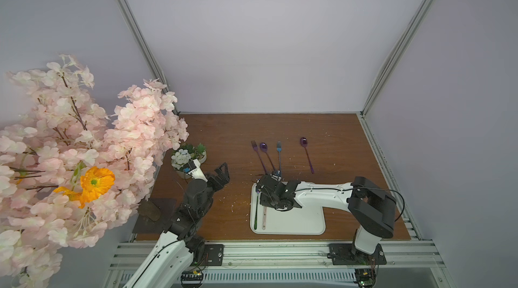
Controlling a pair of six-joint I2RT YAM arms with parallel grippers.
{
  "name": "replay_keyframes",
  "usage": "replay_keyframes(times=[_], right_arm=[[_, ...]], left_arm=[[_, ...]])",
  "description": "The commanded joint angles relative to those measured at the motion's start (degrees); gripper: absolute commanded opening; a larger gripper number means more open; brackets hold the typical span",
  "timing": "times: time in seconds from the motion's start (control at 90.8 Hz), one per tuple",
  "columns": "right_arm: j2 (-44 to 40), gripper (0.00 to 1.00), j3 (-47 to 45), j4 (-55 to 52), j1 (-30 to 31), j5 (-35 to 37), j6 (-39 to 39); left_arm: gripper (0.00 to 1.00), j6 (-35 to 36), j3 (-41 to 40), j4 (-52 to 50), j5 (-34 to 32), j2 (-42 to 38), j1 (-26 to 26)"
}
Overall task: Set the spoon and fork side by side
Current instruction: Place the spoon on the tray, then pick up the fork at the center of the board.
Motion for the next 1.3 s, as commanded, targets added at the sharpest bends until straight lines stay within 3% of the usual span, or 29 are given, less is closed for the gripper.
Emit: replay_keyframes(times=[0.0,0.176,0.319,0.517,0.683,0.782,1.035,1.288], right_arm=[[-1.3,0.31,1.6,-4.2,0.1,1.7,-1.7],[-2.9,0.43,7.1,-12.5,0.4,5.9,-7.8],[-4.9,0.59,14.1,-21.9,-2.6,11.9,-19.5],[-8.1,0.68,17.1,-22.0,-16.3,7.8,-42.2],[-3.1,0.66,20.2,-18.4,-26.7,3.0,-54.0],[3.1,0.62,24.3,-18.4,-29.7,4.3,-54.5],[16.9,0.48,32.7,-14.6,-29.7,-2.6,-49.6],[20.8,0.46,32.7,-10.8,-29.6,-4.3,-48.1]], left_arm=[[0.99,0.2,-0.2,0.6,-0.1,0.0,0.4],[0.99,0.3,0.0,0.4,-0.5,0.2,0.4],[0.99,0.4,0.2,0.3,-0.6,1.2,0.4],[0.99,1.0,1.1,-0.5,-0.9,2.8,0.4],[0.99,2.1,1.8,-0.6,-1.5,2.9,0.4],[0.99,2.3,2.3,-0.9,-1.6,3.5,0.4],[0.98,2.3,3.0,-2.4,-2.4,5.6,0.4],[0.99,2.7,2.7,-2.5,-2.9,5.6,0.4]])
